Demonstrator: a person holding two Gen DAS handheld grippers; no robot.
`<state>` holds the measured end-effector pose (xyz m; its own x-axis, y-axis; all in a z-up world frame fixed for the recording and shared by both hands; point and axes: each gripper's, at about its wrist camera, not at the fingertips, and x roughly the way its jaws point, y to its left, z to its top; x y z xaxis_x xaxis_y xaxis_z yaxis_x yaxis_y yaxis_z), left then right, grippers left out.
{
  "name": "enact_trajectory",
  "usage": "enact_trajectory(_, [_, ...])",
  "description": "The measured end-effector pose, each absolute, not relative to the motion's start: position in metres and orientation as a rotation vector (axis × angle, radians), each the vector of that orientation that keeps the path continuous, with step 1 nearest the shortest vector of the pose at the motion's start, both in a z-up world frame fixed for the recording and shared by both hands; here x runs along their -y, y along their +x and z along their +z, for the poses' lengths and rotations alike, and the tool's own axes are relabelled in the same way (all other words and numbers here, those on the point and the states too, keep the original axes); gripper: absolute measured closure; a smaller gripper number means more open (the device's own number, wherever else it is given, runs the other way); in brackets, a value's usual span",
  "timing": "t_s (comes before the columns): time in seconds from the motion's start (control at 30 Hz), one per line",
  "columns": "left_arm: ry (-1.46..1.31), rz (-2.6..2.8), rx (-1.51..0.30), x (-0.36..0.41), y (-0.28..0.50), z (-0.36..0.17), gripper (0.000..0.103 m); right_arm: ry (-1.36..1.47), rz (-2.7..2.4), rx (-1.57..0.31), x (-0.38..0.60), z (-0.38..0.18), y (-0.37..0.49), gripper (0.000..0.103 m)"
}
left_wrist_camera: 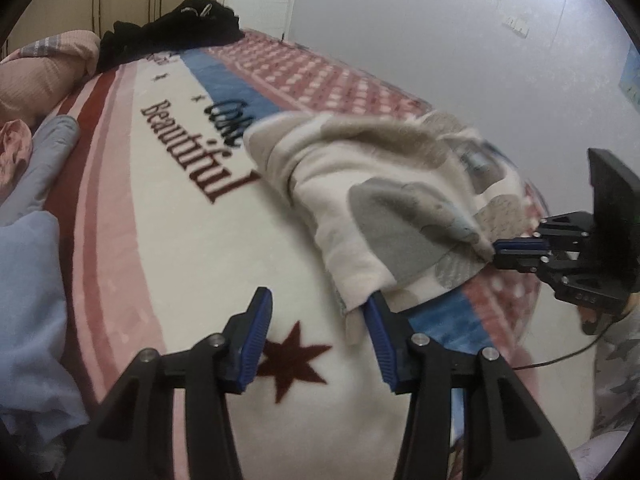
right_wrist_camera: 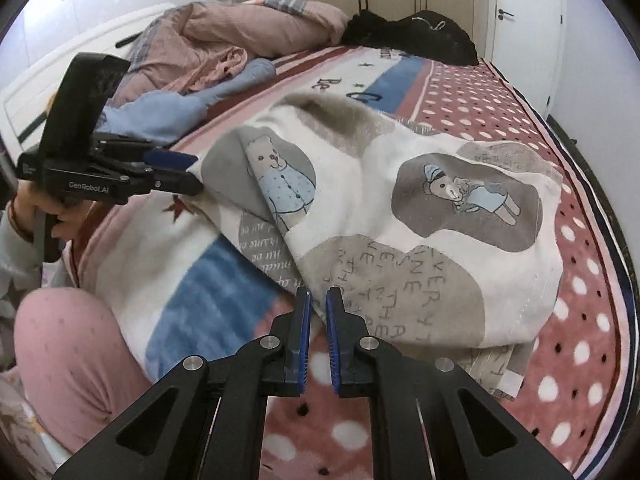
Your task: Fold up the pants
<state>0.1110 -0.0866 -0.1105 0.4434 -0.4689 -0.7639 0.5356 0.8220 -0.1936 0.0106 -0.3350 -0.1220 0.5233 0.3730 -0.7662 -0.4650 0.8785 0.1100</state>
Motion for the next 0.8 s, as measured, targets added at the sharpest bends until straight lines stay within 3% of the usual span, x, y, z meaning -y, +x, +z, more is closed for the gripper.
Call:
enact_trajectory(0.07, [0.056,-0.656,-0.883,0.086,0.11,-0.095,0.058,-0.08,0.496,-0.841,0.343,-0.107,0.011,0.098])
enact_trajectory(0.13, [0.061,-0.689,-0.853,0.092,0.108,-0.083,0.057,-0.073,0.466,-0.808,0.349,-0.093,0.014,0.08])
enact_trajectory(0.17, [0.074,-0.696,-0.845,0.097,0.107,-0.079,0.057,-0.087,0.418,-0.785,0.352,-0.085,0.017,0.064])
enact_trajectory(0.2, [0.091,-0.695,-0.845,0.103,0.107,-0.078,0.056,-0.1,0.372,-0.77,0.355,-0.08,0.019,0.055])
enact_trajectory(0.37, [0.205,-0.64,-0.904,0.131,0.115,-0.106,0.053,-0.106,0.091,-0.783,0.382,-0.085,0.04,0.036])
enact_trajectory(0.4, [0.197,-0.636,-0.918,0.131,0.117,-0.112,0.054,-0.101,0.064,-0.798,0.387,-0.09,0.043,0.036])
enact_trajectory(0.43, [0.183,-0.63,-0.939,0.131,0.121,-0.119,0.065,-0.094,0.046,-0.816,0.392,-0.097,0.046,0.04])
enact_trajectory(0.47, [0.17,-0.628,-0.956,0.13,0.123,-0.124,0.08,-0.074,0.053,-0.847,0.398,-0.108,0.049,0.064])
enact_trajectory(0.5, [0.156,-0.631,-0.975,0.128,0.125,-0.129,0.082,-0.046,0.09,-0.865,0.401,-0.114,0.05,0.082])
enact_trajectory(0.57, [0.154,-0.639,-0.984,0.125,0.126,-0.133,0.092,0.016,0.127,-0.878,0.41,-0.124,0.051,0.087])
enact_trajectory(0.63, [0.172,-0.63,-0.99,0.122,0.124,-0.134,0.095,0.028,0.122,-0.86,0.417,-0.124,0.051,0.092])
enact_trajectory(0.8, [0.158,-0.629,-1.027,0.11,0.121,-0.142,0.097,0.078,0.102,-0.874,0.432,-0.126,0.05,0.093])
